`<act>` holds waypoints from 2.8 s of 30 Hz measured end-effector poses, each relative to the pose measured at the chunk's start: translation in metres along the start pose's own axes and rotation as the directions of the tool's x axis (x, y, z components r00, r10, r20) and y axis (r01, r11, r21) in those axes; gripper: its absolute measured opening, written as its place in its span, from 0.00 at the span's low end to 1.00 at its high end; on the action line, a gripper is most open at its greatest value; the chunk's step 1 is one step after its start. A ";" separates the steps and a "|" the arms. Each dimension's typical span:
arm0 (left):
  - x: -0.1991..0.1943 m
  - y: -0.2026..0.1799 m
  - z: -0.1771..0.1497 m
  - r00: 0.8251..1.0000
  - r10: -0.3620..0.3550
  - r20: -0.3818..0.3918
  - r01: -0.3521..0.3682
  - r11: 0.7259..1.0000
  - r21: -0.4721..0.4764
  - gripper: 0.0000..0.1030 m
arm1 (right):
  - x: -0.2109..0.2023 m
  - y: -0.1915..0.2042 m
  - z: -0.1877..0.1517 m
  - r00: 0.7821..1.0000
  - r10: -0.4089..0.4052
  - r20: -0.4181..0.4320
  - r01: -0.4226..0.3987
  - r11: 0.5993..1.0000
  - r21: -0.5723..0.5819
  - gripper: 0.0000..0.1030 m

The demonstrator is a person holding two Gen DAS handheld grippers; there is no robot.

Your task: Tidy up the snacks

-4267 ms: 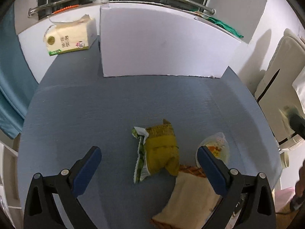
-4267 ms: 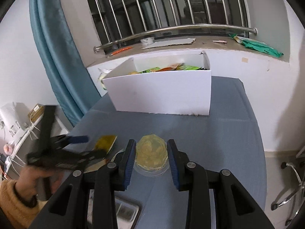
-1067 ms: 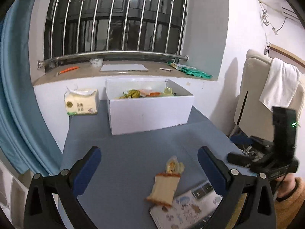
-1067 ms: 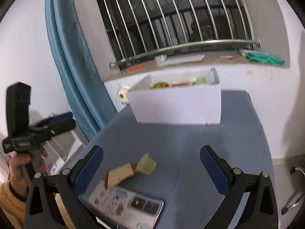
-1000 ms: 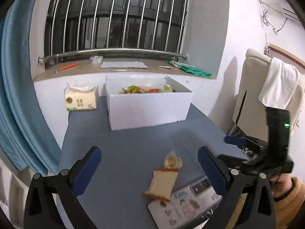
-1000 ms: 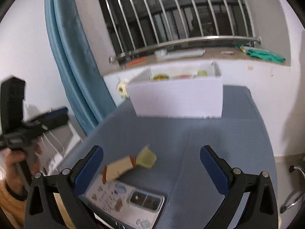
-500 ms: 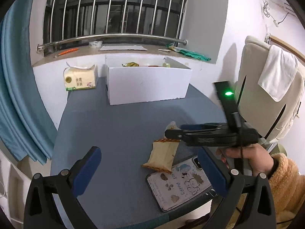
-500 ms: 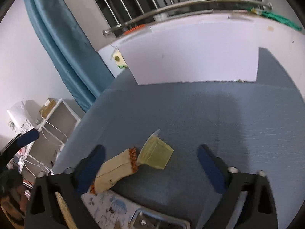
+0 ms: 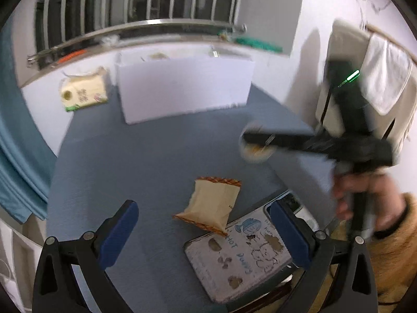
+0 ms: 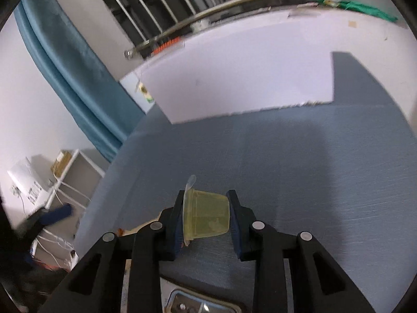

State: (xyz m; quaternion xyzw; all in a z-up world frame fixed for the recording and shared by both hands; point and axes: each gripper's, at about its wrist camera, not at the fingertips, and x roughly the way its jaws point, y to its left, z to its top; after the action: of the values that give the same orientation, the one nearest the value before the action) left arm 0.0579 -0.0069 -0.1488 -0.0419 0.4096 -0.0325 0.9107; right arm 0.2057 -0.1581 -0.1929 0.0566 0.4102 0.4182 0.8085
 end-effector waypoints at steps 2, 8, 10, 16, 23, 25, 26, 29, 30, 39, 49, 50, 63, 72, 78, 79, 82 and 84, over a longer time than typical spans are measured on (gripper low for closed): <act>0.018 -0.005 0.003 0.999 0.000 -0.043 0.001 1.000 0.028 1.00 | -0.014 0.000 0.004 0.999 0.002 0.034 -0.002 1.000 0.005 0.31; 0.061 -0.003 0.007 0.988 -0.010 -0.151 0.016 0.999 0.040 0.98 | -0.063 0.001 -0.001 0.993 -0.022 0.113 0.024 1.000 -0.014 0.31; 0.064 0.004 0.006 0.989 -0.032 -0.142 0.034 0.999 0.012 0.90 | -0.077 -0.002 -0.004 0.991 -0.022 0.131 0.024 1.000 -0.009 0.31; 0.053 0.017 0.011 0.990 -0.049 -0.133 0.047 0.999 -0.019 0.47 | -0.089 -0.005 -0.007 0.988 -0.038 0.149 0.039 0.999 -0.008 0.31; 0.011 0.032 0.025 0.997 -0.071 0.019 0.072 0.995 -0.068 0.47 | -0.081 -0.005 -0.007 0.989 -0.030 0.144 0.031 0.999 -0.008 0.31; -0.001 0.037 0.037 0.995 -0.082 0.063 0.086 0.993 -0.076 0.47 | -0.080 -0.005 -0.003 0.989 -0.028 0.148 0.029 1.000 -0.009 0.31; -0.006 0.040 0.046 0.994 -0.075 0.084 0.082 0.993 -0.080 0.47 | -0.081 -0.004 0.000 0.988 -0.024 0.152 0.026 1.000 -0.011 0.31; -0.016 0.051 0.076 0.989 -0.052 0.139 0.064 0.995 -0.083 0.47 | -0.082 -0.002 0.016 0.985 -0.022 0.174 0.028 0.999 -0.030 0.31; -0.016 0.053 0.087 0.987 -0.049 0.153 0.062 0.995 -0.079 0.47 | -0.083 -0.002 0.024 0.983 -0.025 0.180 0.032 0.999 -0.038 0.31; 0.016 0.090 0.225 0.977 -0.011 0.211 0.032 0.995 -0.094 0.47 | -0.068 -0.007 0.135 0.969 -0.079 0.232 0.104 0.990 -0.096 0.31; 0.081 0.119 0.292 0.992 0.064 0.105 -0.054 0.994 -0.094 0.75 | -0.018 -0.040 0.253 0.959 -0.188 0.213 0.205 0.977 -0.061 0.32; 0.090 0.121 0.293 0.994 0.085 0.068 -0.078 0.992 -0.094 1.00 | -0.014 -0.041 0.258 0.959 -0.189 0.213 0.207 0.976 -0.066 0.35; 0.058 0.116 0.265 0.977 0.137 0.165 -0.120 0.986 -0.113 1.00 | -0.014 -0.018 0.253 0.925 -0.270 0.267 0.314 0.939 -0.142 1.00; -0.016 0.099 0.243 0.944 0.070 0.323 -0.023 0.989 -0.149 1.00 | -0.049 0.014 0.229 0.891 -0.286 0.352 0.361 0.917 -0.169 1.00; -0.070 0.078 0.203 0.914 0.098 0.393 -0.022 0.981 -0.192 1.00 | -0.088 0.043 0.192 0.897 -0.196 0.395 0.298 0.930 -0.215 1.00; -0.076 0.073 0.196 0.914 0.109 0.391 -0.035 0.981 -0.192 1.00 | -0.094 0.047 0.185 0.900 -0.185 0.396 0.288 0.932 -0.220 1.00; -0.096 0.053 0.172 0.905 0.203 0.374 -0.136 0.971 -0.197 1.00 | -0.116 0.059 0.161 0.904 -0.150 0.400 0.260 0.937 -0.235 1.00; -0.106 0.039 0.154 0.902 0.250 0.353 -0.192 0.962 -0.192 1.00 | -0.128 0.067 0.145 0.907 -0.139 0.397 0.250 0.937 -0.243 1.00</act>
State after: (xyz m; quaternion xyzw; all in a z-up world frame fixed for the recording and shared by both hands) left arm 0.1041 0.0497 0.0276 -0.0699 0.2319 0.1113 0.9638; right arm 0.2264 -0.1714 0.0100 -0.0251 0.1870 0.3712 0.9092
